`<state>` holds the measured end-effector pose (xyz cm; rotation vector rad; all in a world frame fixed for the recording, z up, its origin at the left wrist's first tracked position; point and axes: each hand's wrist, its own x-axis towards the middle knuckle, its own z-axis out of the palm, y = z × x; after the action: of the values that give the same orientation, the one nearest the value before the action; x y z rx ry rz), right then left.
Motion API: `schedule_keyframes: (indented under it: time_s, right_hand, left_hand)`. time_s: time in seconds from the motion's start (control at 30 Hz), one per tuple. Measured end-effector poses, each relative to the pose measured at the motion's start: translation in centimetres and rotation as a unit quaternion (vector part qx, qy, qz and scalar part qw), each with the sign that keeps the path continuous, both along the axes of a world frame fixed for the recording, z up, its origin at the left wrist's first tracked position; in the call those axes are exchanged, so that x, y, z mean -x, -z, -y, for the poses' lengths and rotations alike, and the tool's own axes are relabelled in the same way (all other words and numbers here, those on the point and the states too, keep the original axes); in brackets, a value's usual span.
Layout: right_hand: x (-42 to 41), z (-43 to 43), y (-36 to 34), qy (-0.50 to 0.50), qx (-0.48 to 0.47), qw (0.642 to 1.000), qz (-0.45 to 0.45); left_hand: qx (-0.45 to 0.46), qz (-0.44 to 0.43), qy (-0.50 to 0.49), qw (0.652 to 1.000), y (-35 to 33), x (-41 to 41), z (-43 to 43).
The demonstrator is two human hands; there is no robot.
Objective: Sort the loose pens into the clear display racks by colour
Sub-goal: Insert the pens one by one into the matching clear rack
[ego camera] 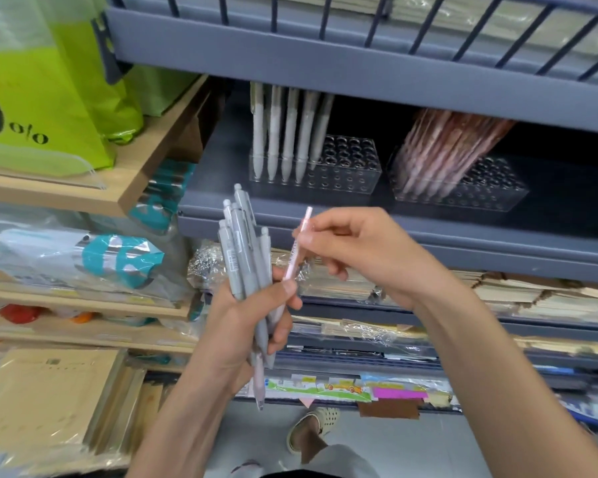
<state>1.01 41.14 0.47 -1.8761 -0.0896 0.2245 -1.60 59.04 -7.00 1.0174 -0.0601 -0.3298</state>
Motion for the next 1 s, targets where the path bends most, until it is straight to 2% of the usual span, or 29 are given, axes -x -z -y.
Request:
schedule_keyframes:
  time_s: [0.1, 0.3, 0.47, 0.6, 0.7, 0.83, 1.0]
  right_hand:
    - [1.4, 0.8, 0.7, 0.023, -0.052, 0.998, -0.007]
    - [3.8, 3.7, 0.8, 0.209, -0.118, 0.970, 0.036]
    - [5.6, 6.2, 1.4, 0.149, -0.181, 0.971, 0.052]
    - [6.1, 9.1, 1.5, 0.120, -0.161, 0.977, 0.072]
    - [5.9, 11.6, 0.9, 0.147, -0.153, 0.973, 0.094]
    - [4.7, 15.4, -0.4, 0.237, -0.142, 0.944, 0.182]
    - [2.5, 19.2, -1.5, 0.351, -0.133, 0.882, 0.285]
  left_hand:
    - [0.005, -0.013, 0.016, 1.000, 0.0, 0.4, 1.4]
    - [0.014, -0.024, 0.040, 0.999, 0.5, 1.2, 4.6]
    - [0.021, -0.030, 0.035, 0.999, 0.4, 2.1, 7.4]
    - [0.002, -0.037, 0.009, 0.999, 0.1, 3.0, 10.1]
    - [-0.012, -0.046, -0.023, 0.999, -0.6, 3.6, 12.5]
    - [-0.030, -0.057, -0.049, 0.997, -0.8, 3.8, 15.0]
    - [-0.032, -0.055, -0.074, 0.995, -0.7, 4.8, 17.3]
